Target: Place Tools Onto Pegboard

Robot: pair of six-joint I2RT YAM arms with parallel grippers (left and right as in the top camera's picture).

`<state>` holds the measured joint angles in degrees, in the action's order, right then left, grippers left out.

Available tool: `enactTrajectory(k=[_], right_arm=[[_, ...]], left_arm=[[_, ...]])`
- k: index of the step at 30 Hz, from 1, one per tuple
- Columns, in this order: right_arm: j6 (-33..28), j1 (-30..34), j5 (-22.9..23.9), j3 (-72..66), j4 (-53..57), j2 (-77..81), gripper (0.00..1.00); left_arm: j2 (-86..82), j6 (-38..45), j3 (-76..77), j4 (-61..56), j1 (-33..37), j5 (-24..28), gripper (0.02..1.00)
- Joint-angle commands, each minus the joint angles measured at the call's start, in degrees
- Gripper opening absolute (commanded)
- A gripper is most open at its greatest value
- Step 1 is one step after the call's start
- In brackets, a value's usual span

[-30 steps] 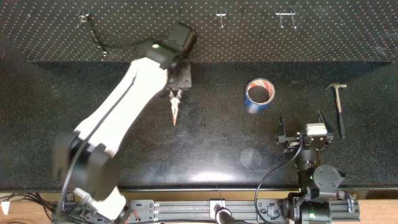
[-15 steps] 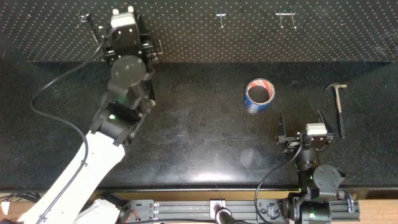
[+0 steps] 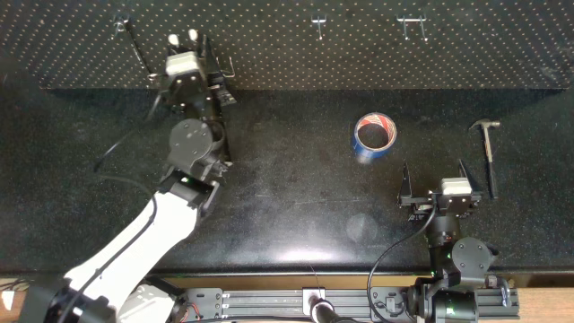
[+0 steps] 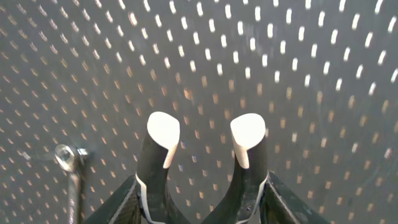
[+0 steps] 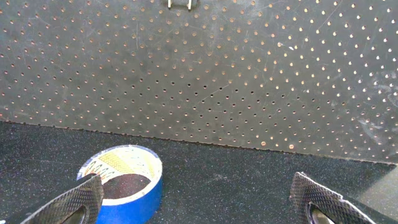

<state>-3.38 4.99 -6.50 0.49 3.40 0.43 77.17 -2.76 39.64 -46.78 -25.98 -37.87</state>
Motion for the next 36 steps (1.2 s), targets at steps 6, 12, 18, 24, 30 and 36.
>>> enactTrajectory(k=[6,12,18,24,30,36], right_arm=[[-0.4,0.2,0.1,-0.2,0.1,-0.4,0.987],[-0.4,0.2,0.1,-0.2,0.1,-0.4,0.987],[-0.4,0.2,0.1,-0.2,0.1,-0.4,0.987],[-0.4,0.2,0.1,-0.2,0.1,-0.4,0.987],[-0.4,0.2,0.1,-0.2,0.2,-0.4,0.987],[-0.4,0.2,0.1,-0.2,0.2,-0.4,0.987]], left_arm=[[8.2,-1.5,5.4,-0.6,2.0,1.0,0.029],[11.7,-5.6,5.4,-0.5,2.4,2.1,0.027],[12.6,-5.6,5.4,0.3,3.5,4.1,0.029],[15.1,-10.2,5.4,1.6,3.8,5.7,0.029],[18.7,-12.0,5.6,1.6,4.7,7.1,0.029],[19.6,-12.0,5.7,2.5,6.5,8.1,0.776]])
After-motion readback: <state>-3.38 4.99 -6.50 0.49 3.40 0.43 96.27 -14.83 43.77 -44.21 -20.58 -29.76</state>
